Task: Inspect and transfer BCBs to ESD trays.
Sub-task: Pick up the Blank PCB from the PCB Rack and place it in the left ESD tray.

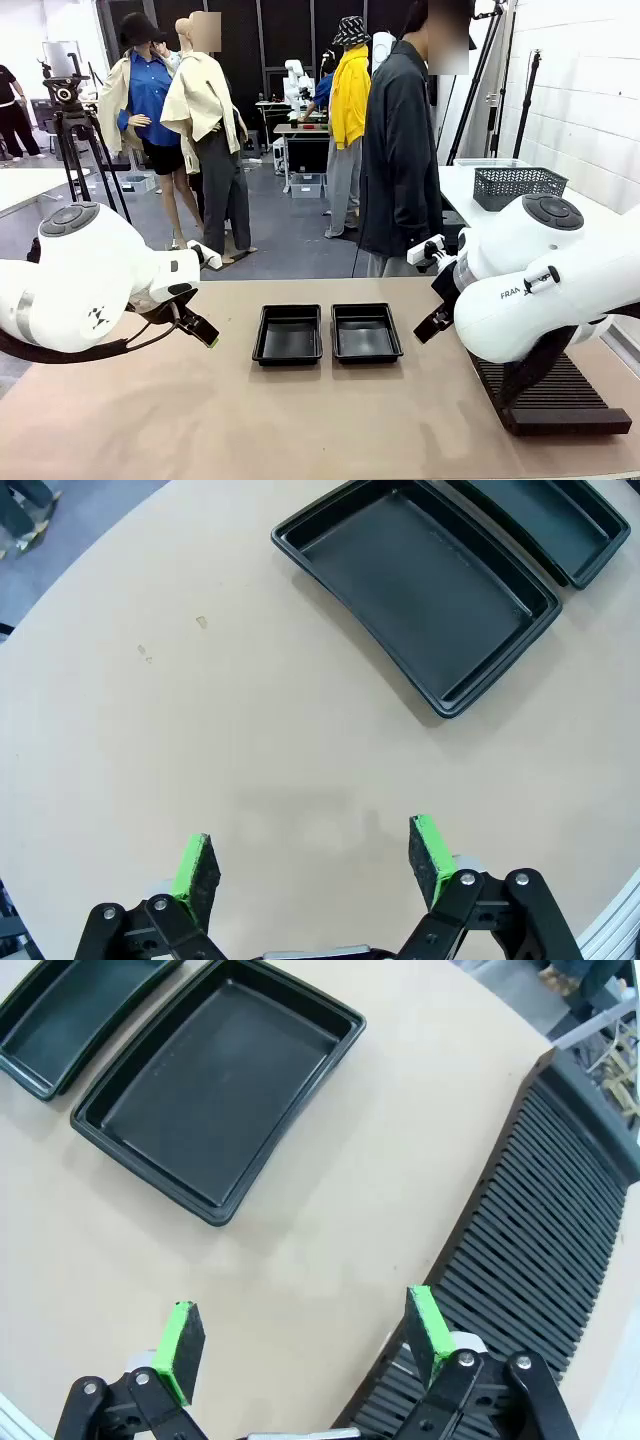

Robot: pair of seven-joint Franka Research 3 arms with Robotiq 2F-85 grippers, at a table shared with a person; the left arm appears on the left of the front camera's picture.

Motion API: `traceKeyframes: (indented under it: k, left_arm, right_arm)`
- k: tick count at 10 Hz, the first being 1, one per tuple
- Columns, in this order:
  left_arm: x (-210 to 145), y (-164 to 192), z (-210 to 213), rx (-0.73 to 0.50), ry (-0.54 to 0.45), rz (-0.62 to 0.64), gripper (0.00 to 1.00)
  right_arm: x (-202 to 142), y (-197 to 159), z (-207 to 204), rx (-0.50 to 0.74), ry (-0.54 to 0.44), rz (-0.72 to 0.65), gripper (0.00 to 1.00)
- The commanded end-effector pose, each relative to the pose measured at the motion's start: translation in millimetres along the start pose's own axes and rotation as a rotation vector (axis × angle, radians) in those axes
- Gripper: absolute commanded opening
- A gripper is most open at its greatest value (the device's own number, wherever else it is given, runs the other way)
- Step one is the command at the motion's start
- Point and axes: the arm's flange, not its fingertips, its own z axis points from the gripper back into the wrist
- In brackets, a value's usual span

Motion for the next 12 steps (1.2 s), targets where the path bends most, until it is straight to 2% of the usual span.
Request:
traceKeyframes:
  k: [1, 12]
  left_arm:
    - [0.0, 0.0, 0.0, 0.000, 0.000, 0.000, 1.00]
    - [0.0, 0.0, 0.0, 0.000, 0.000, 0.000, 1.00]
  right_arm:
    - [0.0, 0.0, 0.0, 0.000, 0.000, 0.000, 1.00]
    - [0.0, 0.0, 0.0, 0.000, 0.000, 0.000, 1.00]
